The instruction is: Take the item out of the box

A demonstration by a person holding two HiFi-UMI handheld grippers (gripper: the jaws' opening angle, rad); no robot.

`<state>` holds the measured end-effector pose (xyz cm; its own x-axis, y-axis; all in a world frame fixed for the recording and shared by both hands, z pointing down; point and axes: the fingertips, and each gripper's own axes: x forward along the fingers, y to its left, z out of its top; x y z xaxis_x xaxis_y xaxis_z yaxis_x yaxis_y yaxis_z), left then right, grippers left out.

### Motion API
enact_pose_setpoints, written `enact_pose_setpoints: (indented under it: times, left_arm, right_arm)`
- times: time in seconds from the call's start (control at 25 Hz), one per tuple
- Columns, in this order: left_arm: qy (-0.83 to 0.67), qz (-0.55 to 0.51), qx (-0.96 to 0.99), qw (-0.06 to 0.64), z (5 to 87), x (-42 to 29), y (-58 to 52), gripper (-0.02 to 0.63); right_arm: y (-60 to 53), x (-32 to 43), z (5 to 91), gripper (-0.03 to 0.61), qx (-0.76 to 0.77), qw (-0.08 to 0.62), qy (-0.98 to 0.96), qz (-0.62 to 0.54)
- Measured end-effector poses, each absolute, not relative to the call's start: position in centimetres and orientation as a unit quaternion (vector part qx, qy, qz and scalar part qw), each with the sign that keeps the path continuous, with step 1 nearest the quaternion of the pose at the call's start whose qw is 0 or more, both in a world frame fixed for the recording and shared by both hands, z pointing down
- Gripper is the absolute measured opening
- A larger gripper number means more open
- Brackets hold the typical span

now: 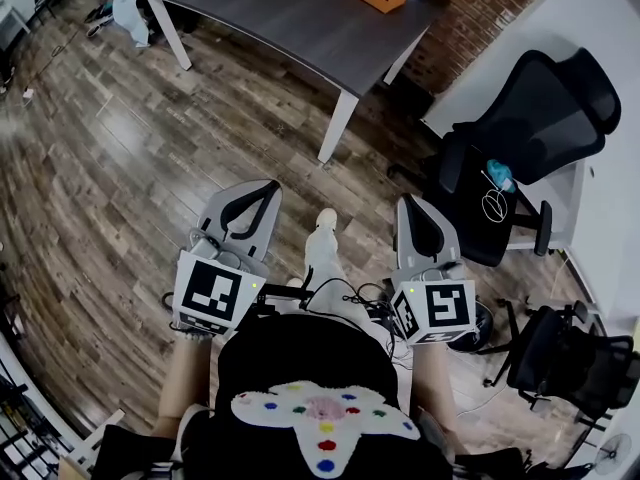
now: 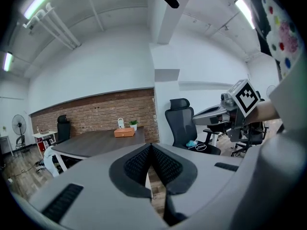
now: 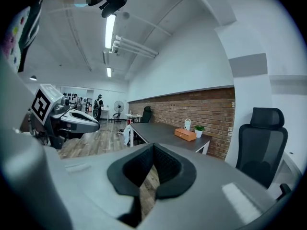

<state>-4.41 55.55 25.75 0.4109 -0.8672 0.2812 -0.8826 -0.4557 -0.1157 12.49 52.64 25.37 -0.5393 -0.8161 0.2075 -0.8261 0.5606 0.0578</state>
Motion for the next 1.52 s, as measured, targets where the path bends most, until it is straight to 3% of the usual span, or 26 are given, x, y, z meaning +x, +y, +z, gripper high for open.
enact_pose_setpoints:
  times: [1.52]
  left_arm:
    - [-0.586,0.158,0.795,0.02,24.3,-4.8,26.5,0.005]
  right_arm:
    - [20.6,10.9,25.3,0.006,0.393,0.098,-0.914,0.01]
